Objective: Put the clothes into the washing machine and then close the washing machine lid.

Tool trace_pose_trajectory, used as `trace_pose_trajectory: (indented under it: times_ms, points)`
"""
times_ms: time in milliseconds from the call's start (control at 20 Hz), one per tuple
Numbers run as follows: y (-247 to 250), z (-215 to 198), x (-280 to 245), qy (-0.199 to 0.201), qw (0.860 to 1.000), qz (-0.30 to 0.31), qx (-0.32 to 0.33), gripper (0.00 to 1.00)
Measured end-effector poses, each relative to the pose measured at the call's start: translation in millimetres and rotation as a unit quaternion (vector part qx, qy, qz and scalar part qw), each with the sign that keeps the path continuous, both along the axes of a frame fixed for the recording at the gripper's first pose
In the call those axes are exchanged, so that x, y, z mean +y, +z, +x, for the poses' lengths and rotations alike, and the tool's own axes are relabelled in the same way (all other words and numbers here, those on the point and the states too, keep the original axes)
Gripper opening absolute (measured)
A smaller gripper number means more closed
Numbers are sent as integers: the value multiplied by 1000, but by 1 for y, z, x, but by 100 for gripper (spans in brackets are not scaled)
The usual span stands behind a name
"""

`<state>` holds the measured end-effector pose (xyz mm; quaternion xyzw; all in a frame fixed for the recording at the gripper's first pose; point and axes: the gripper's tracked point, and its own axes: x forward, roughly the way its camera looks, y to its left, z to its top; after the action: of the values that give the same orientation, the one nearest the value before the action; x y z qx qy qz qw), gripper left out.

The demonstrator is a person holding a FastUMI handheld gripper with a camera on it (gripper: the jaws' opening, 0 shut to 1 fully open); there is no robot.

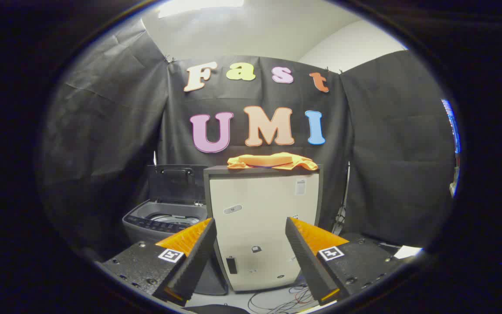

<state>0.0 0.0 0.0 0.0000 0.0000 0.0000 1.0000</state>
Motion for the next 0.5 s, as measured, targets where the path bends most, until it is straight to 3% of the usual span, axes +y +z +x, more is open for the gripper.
trace_pose_trajectory:
  times_ms: [500]
  points:
    - [0,-1,9,7,1000,-1,-1,97]
